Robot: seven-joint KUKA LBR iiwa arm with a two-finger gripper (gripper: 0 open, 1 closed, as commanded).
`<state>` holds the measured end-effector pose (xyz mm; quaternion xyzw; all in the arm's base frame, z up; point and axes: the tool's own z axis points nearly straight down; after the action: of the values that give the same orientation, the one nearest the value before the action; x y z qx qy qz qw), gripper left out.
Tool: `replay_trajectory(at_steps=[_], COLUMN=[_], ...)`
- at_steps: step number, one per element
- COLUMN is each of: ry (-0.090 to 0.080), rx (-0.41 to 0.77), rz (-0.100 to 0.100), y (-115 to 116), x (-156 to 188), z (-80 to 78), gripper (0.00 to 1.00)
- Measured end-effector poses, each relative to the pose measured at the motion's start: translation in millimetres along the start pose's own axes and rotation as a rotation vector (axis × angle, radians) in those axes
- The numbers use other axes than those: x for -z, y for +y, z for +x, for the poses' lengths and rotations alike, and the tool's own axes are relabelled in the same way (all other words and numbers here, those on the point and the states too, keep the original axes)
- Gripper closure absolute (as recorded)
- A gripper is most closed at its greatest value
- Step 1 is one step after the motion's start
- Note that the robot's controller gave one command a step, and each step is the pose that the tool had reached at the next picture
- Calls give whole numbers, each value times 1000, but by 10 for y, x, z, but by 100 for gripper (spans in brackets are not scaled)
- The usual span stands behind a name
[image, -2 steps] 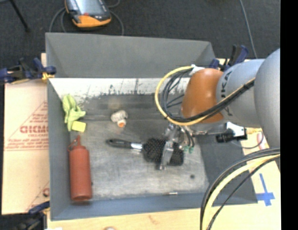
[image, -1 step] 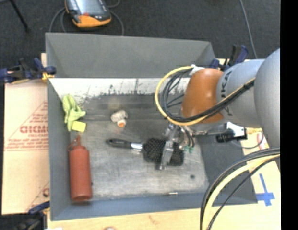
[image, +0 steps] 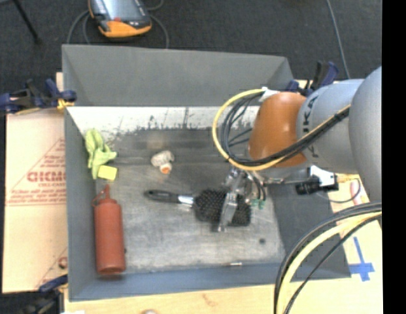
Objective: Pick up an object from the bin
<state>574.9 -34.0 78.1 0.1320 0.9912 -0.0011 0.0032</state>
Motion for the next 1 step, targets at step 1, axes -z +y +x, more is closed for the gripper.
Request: replay_trajectory(at_steps=[1], ry=[9], rx=[0], rz=[0], y=[0], x=[201], z=[15], gripper=[100])
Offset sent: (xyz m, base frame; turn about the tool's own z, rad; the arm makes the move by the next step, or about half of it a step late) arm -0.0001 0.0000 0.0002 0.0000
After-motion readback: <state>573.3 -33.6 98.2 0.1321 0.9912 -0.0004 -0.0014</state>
